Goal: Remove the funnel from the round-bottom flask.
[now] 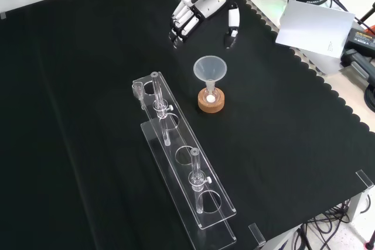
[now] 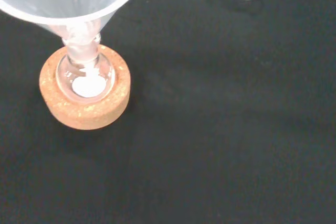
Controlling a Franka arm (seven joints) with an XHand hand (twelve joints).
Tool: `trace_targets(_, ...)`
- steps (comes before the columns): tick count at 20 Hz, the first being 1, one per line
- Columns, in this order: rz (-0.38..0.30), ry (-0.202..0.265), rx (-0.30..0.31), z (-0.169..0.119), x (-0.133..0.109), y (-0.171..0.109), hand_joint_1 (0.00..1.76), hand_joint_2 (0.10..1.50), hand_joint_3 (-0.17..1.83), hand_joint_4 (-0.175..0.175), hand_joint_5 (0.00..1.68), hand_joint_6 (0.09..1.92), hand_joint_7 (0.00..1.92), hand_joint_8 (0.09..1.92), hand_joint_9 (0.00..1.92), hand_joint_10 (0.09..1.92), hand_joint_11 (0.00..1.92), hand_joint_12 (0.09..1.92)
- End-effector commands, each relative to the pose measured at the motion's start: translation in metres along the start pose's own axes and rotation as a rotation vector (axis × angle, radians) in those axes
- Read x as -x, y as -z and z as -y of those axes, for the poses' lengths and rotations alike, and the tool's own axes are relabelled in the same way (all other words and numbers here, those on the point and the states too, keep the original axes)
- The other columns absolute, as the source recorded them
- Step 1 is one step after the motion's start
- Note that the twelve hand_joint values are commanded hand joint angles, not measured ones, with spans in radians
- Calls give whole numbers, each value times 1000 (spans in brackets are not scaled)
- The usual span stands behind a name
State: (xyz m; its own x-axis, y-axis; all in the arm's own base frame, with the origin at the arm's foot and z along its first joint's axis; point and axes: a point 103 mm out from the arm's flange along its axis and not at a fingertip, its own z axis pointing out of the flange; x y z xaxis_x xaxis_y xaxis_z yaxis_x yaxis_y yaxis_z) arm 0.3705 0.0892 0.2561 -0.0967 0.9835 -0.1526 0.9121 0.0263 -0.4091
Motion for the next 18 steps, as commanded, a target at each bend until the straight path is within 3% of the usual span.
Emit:
trace_targets(1, 6, 41, -50, -5, -13, -4, 565, 610, 325, 10, 86, 87, 0, 409, 123, 871, 324, 1490)
trace_targets(7, 2, 72, -71, -11, -22, -8, 510, 608, 262, 17, 34, 87, 0, 293, 55, 933, 305, 1520)
trace_targets(18, 61, 105, -120, -19, -39, -15, 540, 628, 228, 11, 70, 87, 0, 338, 73, 961, 308, 1527)
